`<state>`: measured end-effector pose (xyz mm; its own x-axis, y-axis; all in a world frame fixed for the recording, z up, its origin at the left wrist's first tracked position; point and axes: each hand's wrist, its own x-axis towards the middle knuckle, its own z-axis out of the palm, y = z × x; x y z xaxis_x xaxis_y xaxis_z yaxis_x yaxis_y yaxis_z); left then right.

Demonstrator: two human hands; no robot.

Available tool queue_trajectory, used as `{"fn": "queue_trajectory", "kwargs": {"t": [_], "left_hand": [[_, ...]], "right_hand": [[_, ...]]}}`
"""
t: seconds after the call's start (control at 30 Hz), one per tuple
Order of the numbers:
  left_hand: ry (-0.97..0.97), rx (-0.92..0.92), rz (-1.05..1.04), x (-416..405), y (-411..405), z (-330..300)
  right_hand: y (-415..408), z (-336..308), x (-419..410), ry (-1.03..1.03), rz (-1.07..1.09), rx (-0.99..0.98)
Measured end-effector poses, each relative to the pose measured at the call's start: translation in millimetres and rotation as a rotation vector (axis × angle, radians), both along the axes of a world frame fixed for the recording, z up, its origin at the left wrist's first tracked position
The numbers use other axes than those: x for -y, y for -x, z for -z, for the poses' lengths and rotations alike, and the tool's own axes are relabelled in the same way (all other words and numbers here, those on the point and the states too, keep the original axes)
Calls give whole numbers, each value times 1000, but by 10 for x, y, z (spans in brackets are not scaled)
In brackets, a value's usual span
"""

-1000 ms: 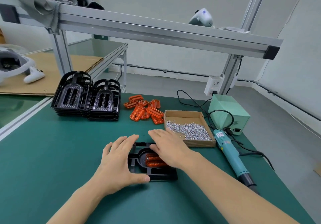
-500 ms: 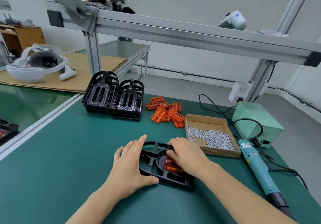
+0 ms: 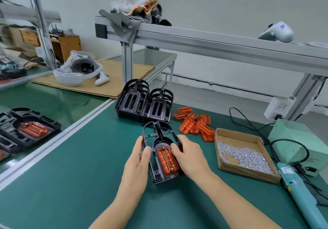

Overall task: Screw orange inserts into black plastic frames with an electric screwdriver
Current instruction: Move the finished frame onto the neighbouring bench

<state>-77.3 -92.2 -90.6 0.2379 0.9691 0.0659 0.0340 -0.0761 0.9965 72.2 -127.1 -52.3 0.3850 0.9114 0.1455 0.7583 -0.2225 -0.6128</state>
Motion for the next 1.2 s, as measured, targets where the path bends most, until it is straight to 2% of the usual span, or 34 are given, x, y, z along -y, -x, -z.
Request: {"fn": "queue_trajectory", "kwargs": {"t": [0.23, 0.43, 0.9, 1.03, 1.2], "left_hand": [[59, 205, -158, -197, 257, -113], [8, 140, -320, -373, 738, -136], [-26, 223, -653, -636, 1840, -144], [-50, 150, -734, -693, 2157, -85], [-51, 26, -836, -805, 2518, -44]], "right_hand": [[579, -7, -375, -115, -132, -209], [1083, 14, -647, -49, -313, -296], [2224, 93, -1076, -88, -654, -234], [2573, 120, -1116, -92, -719, -235], [2992, 111, -1317, -65, -792, -114]]}}
